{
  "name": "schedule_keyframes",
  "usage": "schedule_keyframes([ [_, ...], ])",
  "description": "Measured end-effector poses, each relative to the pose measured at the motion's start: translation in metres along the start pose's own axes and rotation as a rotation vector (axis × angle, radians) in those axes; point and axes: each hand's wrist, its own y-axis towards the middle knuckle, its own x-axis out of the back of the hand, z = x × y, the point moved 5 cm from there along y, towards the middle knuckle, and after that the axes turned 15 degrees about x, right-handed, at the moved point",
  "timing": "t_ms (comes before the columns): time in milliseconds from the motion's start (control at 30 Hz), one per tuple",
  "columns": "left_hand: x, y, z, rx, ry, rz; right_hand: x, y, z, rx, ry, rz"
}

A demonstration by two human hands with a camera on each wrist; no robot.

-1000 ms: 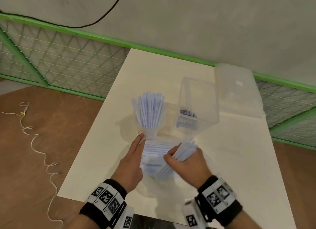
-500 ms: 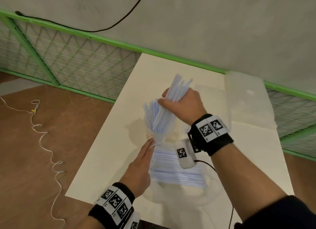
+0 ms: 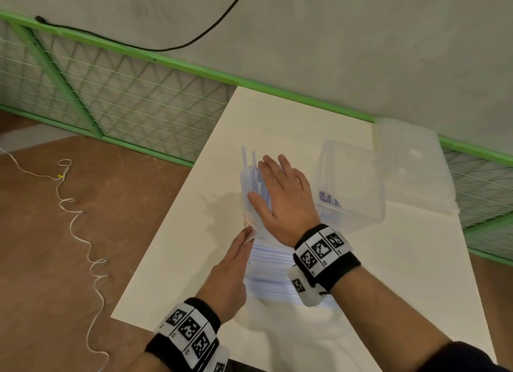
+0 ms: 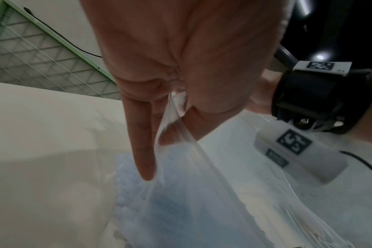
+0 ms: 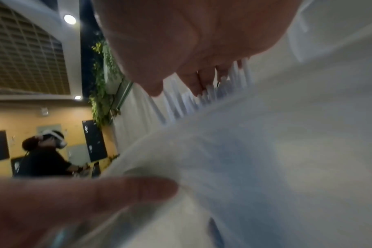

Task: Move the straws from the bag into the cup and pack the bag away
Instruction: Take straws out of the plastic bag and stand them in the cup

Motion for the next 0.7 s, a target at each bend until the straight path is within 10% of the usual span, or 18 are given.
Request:
schedule_keyframes([
  [700,0.0,0.001,0.002,-0.045,0.012,-0.043,0.005,0.036,-0.01,0.164,-0.102,-0.133],
])
